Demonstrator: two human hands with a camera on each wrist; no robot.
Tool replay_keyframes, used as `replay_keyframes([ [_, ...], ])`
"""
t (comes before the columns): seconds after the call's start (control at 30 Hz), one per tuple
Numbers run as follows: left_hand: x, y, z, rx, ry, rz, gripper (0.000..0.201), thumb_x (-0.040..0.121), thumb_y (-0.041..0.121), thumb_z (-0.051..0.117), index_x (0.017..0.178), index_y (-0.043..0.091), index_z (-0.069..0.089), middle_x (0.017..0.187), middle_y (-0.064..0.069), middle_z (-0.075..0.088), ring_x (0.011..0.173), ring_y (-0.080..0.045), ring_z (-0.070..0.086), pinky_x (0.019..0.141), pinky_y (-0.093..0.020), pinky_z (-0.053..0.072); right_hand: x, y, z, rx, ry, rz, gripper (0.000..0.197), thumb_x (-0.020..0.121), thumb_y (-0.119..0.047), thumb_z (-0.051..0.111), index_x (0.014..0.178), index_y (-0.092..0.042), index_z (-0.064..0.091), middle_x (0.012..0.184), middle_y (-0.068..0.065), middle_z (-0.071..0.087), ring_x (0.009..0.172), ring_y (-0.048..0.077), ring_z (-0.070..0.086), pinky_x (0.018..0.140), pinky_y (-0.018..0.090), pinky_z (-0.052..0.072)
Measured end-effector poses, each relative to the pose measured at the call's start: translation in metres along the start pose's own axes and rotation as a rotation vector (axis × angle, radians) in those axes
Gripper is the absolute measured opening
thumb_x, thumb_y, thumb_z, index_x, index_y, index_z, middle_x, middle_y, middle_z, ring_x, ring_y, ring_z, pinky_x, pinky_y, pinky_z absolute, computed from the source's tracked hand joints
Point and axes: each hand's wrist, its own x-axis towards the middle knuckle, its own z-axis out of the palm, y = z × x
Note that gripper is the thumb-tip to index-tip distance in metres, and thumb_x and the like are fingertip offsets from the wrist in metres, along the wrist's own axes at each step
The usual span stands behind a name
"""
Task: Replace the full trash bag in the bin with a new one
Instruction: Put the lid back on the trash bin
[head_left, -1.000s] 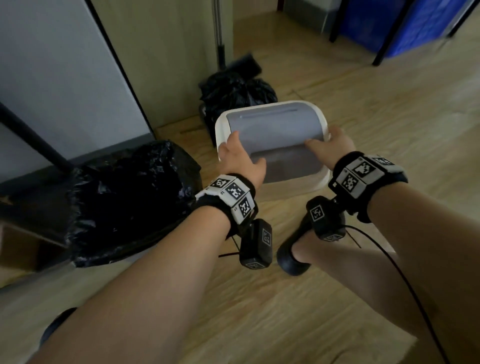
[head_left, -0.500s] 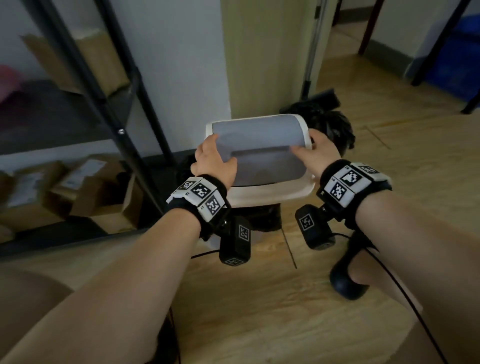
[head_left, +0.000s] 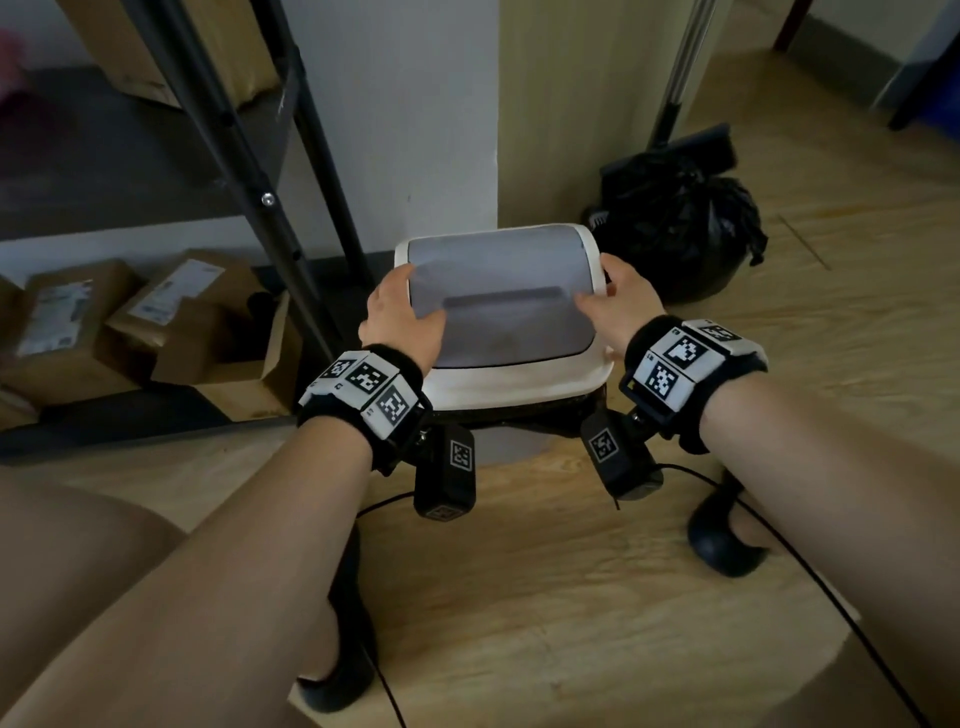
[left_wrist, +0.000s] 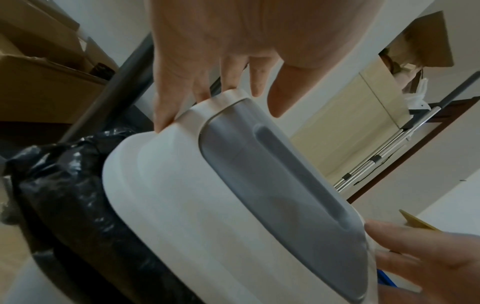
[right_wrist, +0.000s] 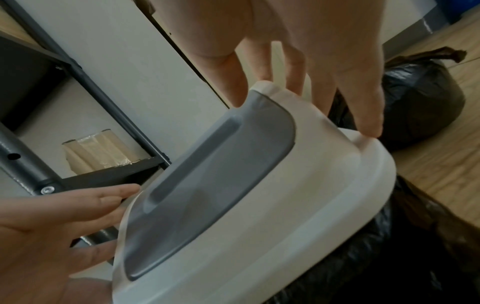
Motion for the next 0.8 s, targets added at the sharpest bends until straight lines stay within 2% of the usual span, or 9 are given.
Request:
replay_keyframes([
  [0.13,-0.003,-0.003,-0.001,-0.002,0.009,0.014,0.053,0.088,0.019,0.056,0.139,0.019,0.040,0.143,-0.007,0.043,0.130,-0.028,0.041,0.111,-0.045,0.033,0.000,0.002,0.007,0.010,-0.011,0.004,0.039,0.088,-0.016,0.052,0.127,-0.017,0.050,0.127,0.015,0.053,0.110,0.031,0.055,0.085,0.029,0.042],
  [0.27,-0.003,-0.006,-0.003,-0.008,0.011,0.004,0.052,0.089,0.018,0.055,0.139,0.019,0.039,0.144,-0.006,0.042,0.132,-0.028,0.040,0.113,-0.043,0.031,0.000,0.001,0.010,0.018,-0.025,0.000,0.042,0.087,-0.018,0.054,0.129,-0.018,0.049,0.127,0.015,0.053,0.111,0.031,0.055,0.085,0.029,0.043],
  [0.43,-0.005,-0.008,-0.006,-0.033,0.016,0.009,0.050,0.091,0.014,0.052,0.139,0.016,0.038,0.143,-0.007,0.043,0.134,-0.027,0.039,0.114,-0.047,0.029,-0.001,-0.001,0.013,0.028,-0.029,-0.018,0.042,0.086,-0.018,0.055,0.127,-0.017,0.049,0.124,0.015,0.055,0.109,0.031,0.057,0.088,0.032,0.047],
  [0.63,-0.004,-0.016,0.001,-0.011,-0.009,0.020,0.056,0.090,0.017,0.053,0.142,0.016,0.032,0.143,-0.008,0.042,0.133,-0.028,0.039,0.113,-0.049,0.030,-0.004,0.004,0.015,0.023,-0.044,0.000,0.044,0.086,-0.014,0.053,0.130,-0.019,0.048,0.125,0.013,0.056,0.110,0.028,0.056,0.084,0.027,0.042],
  [0.7,-0.003,-0.021,0.003,-0.035,0.007,-0.005,0.059,0.088,0.017,0.055,0.142,0.015,0.030,0.142,-0.009,0.043,0.133,-0.031,0.040,0.112,-0.050,0.032,-0.007,0.007,0.015,0.024,-0.049,0.005,0.048,0.087,-0.013,0.053,0.134,-0.020,0.045,0.127,0.009,0.057,0.113,0.026,0.055,0.086,0.025,0.041],
  [0.8,-0.003,-0.030,0.004,-0.035,-0.001,-0.143,0.064,0.089,0.021,0.055,0.145,0.011,0.026,0.141,-0.013,0.046,0.129,-0.033,0.045,0.108,-0.046,0.039,-0.010,0.013,0.016,0.030,-0.061,0.049,0.060,0.089,-0.016,0.052,0.145,-0.023,0.031,0.138,0.003,0.050,0.124,0.023,0.050,0.092,0.023,0.036],
])
